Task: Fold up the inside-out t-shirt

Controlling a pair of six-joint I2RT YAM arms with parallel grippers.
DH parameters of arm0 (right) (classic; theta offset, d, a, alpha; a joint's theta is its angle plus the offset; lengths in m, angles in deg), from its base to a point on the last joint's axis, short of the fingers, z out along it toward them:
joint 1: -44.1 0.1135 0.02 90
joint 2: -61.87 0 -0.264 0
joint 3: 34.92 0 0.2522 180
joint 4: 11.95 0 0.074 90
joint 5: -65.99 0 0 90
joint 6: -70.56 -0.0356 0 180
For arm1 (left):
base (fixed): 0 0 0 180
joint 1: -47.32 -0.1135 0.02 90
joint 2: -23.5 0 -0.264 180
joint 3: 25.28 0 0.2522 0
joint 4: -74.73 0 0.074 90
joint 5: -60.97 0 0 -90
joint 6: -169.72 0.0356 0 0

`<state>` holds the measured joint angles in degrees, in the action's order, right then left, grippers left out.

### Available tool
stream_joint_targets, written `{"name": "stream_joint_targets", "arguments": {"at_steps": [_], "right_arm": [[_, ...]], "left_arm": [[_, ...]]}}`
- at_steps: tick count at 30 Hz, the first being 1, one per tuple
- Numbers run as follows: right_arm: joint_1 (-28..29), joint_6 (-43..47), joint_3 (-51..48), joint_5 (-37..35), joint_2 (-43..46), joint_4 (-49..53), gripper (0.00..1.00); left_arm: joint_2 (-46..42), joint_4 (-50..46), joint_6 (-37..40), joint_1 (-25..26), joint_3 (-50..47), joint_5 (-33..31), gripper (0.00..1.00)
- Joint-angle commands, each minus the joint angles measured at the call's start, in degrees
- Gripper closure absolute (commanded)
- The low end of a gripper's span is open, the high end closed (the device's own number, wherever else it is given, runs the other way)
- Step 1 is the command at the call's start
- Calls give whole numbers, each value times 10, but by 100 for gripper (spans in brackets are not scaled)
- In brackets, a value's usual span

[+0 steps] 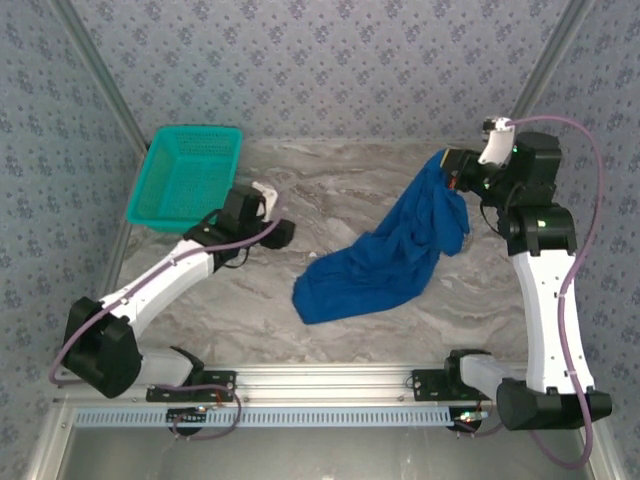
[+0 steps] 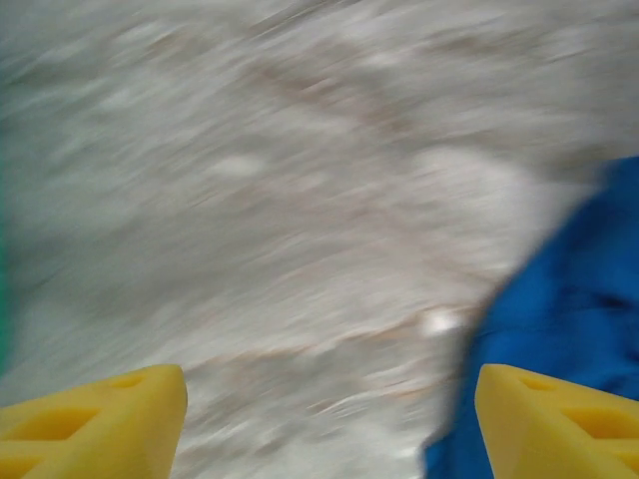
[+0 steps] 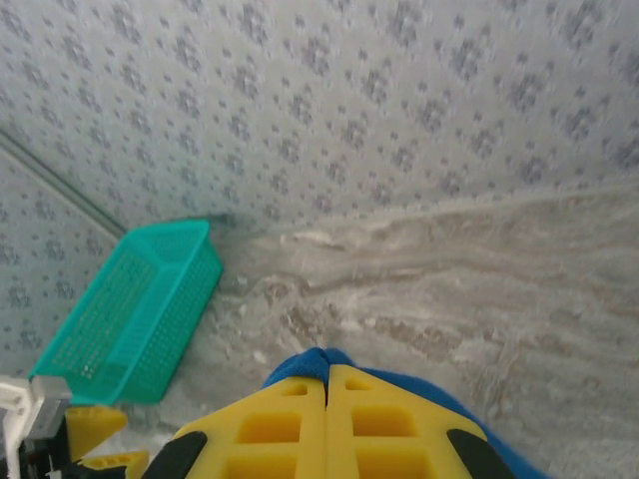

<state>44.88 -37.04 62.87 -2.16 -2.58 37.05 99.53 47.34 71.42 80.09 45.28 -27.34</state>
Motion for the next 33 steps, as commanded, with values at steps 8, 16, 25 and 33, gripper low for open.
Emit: {"name": "stream_joint_targets", "arguments": {"at_steps": [8,16,25,33], "right_arm": [[-4,11,-11,-40,-23,16,100],[-17,17,-14,-40,-30,10,100],[-24,20,-13,-43,-31,6,100],[-28,21,-7,-40,-29,7,100]], "left_arm": [[175,307,155,218,47,229,40],[350,456,108,240,124,201,39],[474,567,81,253,202,159,39],[525,611,65,250,231,104,53]]}}
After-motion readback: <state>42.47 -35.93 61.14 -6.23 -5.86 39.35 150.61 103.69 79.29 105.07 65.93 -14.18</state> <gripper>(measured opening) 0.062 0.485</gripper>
